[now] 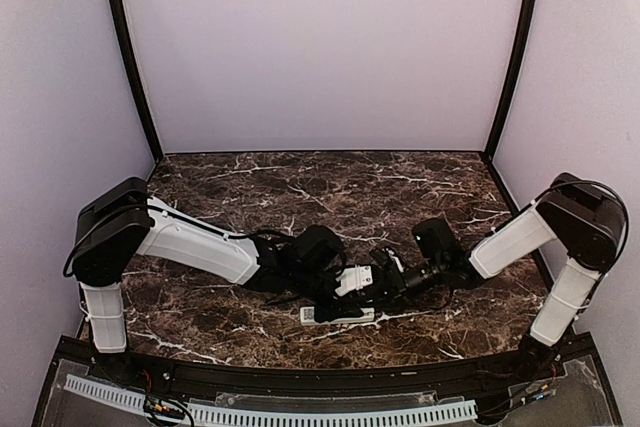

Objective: Load the batteries into the remote control
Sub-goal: Pass from the right arm to the left

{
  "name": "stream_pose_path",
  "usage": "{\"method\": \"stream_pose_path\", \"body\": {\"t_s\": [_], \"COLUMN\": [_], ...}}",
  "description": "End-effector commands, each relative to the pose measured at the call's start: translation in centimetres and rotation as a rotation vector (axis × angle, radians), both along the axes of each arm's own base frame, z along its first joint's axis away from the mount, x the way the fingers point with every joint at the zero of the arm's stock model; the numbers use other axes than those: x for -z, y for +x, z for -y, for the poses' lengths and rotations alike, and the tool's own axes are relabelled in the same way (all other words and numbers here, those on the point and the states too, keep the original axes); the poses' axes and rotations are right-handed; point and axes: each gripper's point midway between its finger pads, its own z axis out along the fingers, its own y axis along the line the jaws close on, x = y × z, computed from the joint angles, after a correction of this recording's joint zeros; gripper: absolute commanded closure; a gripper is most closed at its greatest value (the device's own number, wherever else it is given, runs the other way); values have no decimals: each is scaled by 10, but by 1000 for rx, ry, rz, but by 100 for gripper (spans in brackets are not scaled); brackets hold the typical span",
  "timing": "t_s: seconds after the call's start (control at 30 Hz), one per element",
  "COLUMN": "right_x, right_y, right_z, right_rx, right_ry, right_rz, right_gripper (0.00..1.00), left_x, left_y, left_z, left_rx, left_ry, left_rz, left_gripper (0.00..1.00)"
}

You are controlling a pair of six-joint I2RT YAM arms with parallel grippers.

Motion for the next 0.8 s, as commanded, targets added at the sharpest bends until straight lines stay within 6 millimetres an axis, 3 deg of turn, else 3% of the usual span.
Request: {"method": "stream_pose_path", "body": {"t_s": [0.0, 0.47, 0.77], "right_x": [-13, -31, -20], "right_y": [7, 14, 9], "right_z": [-4, 10, 18], "right_rx": [-5, 2, 8], "right_ry": [-13, -118, -164], "right_rz": [70, 147, 120], "right_gripper": [78, 69, 71], "left_x": [23, 25, 27], "left_y": [-25, -27, -27], "left_z": [-30, -35, -36], "left_rx": [29, 26, 25], "left_ry": [140, 148, 153], "left_rz": [-71, -78, -78], "left_gripper": [87, 87, 87]}}
